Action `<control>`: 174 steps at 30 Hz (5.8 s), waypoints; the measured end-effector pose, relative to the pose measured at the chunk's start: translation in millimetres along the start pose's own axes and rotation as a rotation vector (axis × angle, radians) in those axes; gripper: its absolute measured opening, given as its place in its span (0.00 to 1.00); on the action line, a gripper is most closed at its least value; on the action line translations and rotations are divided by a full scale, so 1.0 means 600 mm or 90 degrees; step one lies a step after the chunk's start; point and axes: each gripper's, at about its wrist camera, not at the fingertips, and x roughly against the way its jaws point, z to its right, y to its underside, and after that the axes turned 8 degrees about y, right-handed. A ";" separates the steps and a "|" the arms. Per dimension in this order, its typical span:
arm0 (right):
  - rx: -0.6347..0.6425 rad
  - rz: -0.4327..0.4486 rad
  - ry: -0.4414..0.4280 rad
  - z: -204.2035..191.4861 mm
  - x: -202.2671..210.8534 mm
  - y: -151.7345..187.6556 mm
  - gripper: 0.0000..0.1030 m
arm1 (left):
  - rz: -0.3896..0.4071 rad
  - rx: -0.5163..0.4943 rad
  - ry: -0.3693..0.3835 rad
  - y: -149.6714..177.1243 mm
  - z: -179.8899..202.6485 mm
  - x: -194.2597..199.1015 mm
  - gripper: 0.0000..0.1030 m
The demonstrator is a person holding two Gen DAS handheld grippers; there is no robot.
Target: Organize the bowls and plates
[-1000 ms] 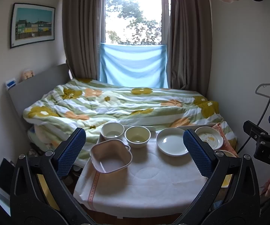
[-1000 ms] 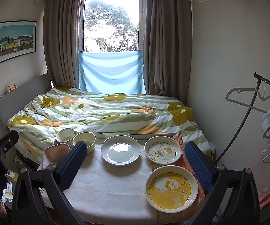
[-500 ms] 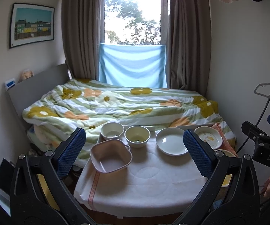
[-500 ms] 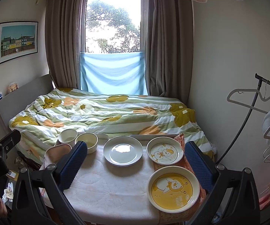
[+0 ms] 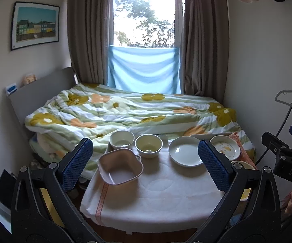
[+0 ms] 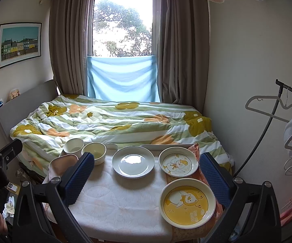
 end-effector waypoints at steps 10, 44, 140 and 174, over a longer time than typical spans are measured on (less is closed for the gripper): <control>0.000 0.000 0.000 0.001 -0.001 -0.001 1.00 | -0.004 -0.004 -0.005 0.000 0.000 -0.001 1.00; 0.002 0.006 0.005 0.000 0.006 -0.006 1.00 | 0.022 -0.019 -0.016 -0.009 -0.004 0.010 1.00; -0.061 -0.322 -0.135 0.281 -0.420 0.303 0.13 | -0.419 -0.066 0.195 0.262 0.293 -0.481 0.17; 0.049 -0.364 -0.242 -0.109 -0.455 0.313 0.14 | -0.418 0.041 0.069 0.320 -0.095 -0.452 0.17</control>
